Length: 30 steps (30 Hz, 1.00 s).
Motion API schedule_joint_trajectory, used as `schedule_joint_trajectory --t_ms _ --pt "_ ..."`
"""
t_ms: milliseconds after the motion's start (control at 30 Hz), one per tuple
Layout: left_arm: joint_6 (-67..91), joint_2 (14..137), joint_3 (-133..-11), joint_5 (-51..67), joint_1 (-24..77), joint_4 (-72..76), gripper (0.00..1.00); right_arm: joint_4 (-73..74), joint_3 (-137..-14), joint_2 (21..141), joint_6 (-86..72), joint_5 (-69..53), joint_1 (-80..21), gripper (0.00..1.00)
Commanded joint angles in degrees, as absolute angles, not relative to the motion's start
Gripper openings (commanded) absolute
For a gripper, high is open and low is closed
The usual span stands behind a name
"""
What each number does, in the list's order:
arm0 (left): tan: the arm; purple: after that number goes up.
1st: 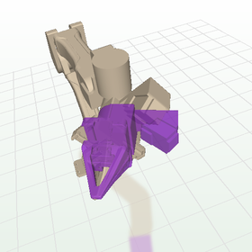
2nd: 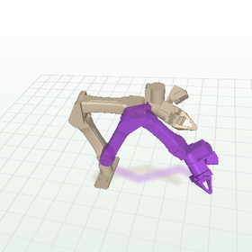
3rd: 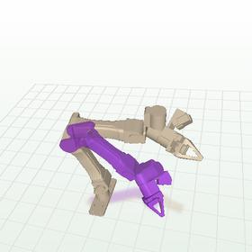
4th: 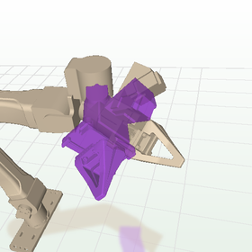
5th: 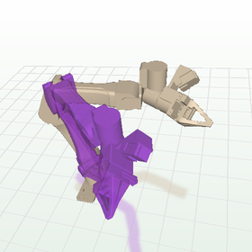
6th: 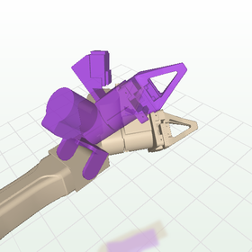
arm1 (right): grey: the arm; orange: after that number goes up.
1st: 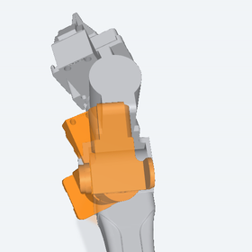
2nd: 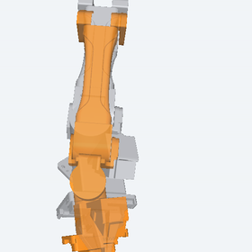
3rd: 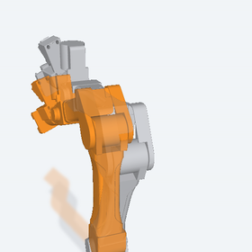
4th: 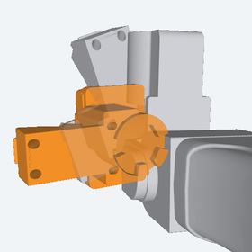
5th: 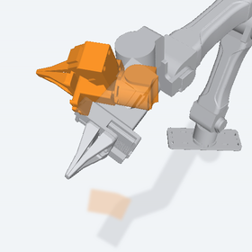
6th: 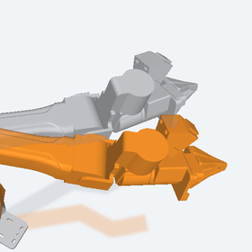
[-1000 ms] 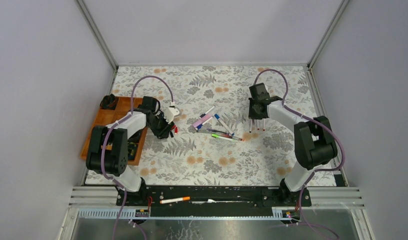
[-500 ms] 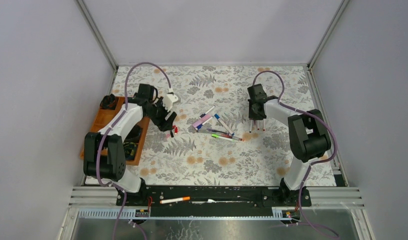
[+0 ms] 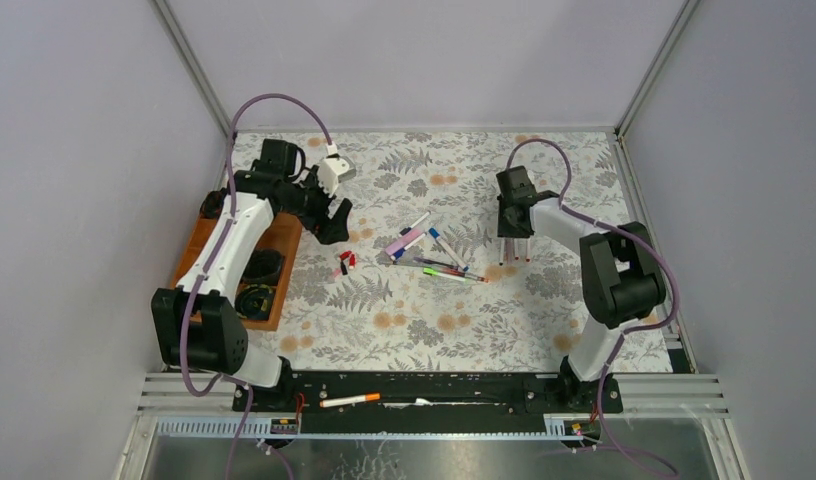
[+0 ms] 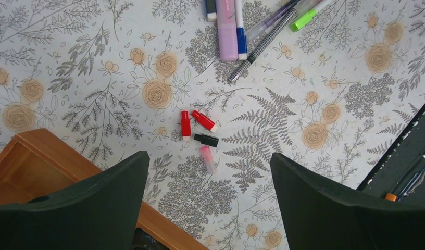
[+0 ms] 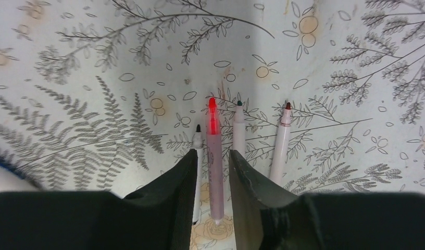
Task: Open the pen caps
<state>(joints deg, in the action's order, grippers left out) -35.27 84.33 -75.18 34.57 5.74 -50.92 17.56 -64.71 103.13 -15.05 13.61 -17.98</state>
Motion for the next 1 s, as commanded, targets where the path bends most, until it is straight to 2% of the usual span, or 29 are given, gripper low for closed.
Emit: schedule_joint_trajectory --t_ms 0,67,167,400,733,967 --pt "-33.62 83.47 -78.49 36.37 5.89 -55.27 0.95 16.72 -65.15 95.32 -15.48 11.78 -19.35 0.37" --pt "-33.11 83.53 -79.14 36.86 5.89 -55.76 0.98 15.93 -64.25 92.90 -14.27 10.30 -22.46 0.43" --pt "-32.79 83.33 -79.23 38.69 5.89 -55.90 0.98 16.01 -63.08 91.02 -12.39 7.81 -29.04 0.48" --pt "-31.74 83.40 -79.54 39.11 5.89 -55.90 0.99 13.69 -58.86 90.72 -11.05 0.33 -39.02 0.50" --pt "-33.04 81.88 -77.51 39.05 5.88 -55.90 0.98 13.36 -59.85 95.73 -9.11 -1.35 -40.52 0.51" --pt "-34.03 81.57 -76.77 38.75 5.89 -56.07 0.99 11.84 -58.15 97.24 -9.55 -2.64 -40.52 0.45"
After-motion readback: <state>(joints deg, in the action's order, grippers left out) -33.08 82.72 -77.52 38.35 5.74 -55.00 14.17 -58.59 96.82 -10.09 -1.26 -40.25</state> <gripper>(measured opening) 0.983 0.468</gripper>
